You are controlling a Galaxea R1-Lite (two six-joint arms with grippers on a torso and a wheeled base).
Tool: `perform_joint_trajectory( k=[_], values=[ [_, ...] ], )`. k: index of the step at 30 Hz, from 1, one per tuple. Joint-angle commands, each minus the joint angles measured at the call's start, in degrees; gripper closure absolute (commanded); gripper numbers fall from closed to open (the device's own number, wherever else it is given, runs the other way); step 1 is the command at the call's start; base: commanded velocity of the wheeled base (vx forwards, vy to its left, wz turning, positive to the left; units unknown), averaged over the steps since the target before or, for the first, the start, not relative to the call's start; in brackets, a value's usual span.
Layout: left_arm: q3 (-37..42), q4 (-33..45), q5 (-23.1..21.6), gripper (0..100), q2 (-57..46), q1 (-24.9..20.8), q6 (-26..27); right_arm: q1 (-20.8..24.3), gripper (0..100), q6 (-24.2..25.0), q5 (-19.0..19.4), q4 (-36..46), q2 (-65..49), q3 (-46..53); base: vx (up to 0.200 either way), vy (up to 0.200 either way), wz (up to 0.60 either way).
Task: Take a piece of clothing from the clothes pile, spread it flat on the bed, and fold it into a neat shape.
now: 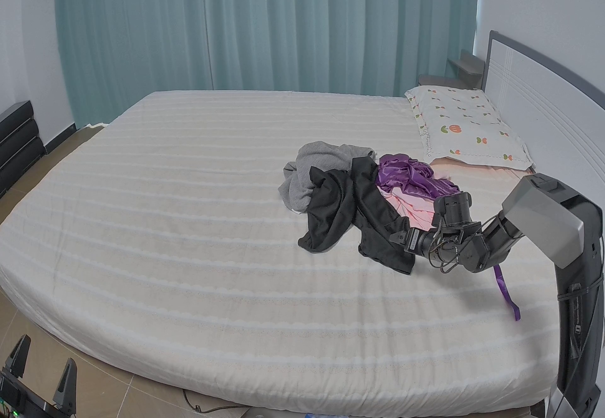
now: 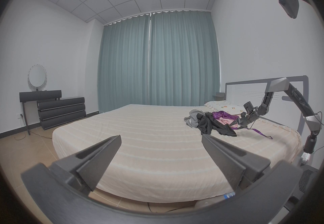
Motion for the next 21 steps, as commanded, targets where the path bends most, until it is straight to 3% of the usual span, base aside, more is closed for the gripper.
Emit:
perform_joint_trajectory(
  k=[1,7,21],
  values=[
    [1.01,0.02,0.02,0,-0.93,0.0,-0.01,-0.2,0,1.57,0.0,3.66,6.9,-7.84,0.0,0.0,0.0],
    [1.01,0.02,0.02,0,-0.93,0.0,-0.01,-0.73,0,1.49,0.43,9.29,8.3,-12.93,0.0,0.0,0.0],
    [1.01,0.02,0.02,0,-0.93,0.0,-0.01,1.56,0,1.93,0.17,12.54,13.75,-21.46,0.0,0.0,0.0]
  ],
)
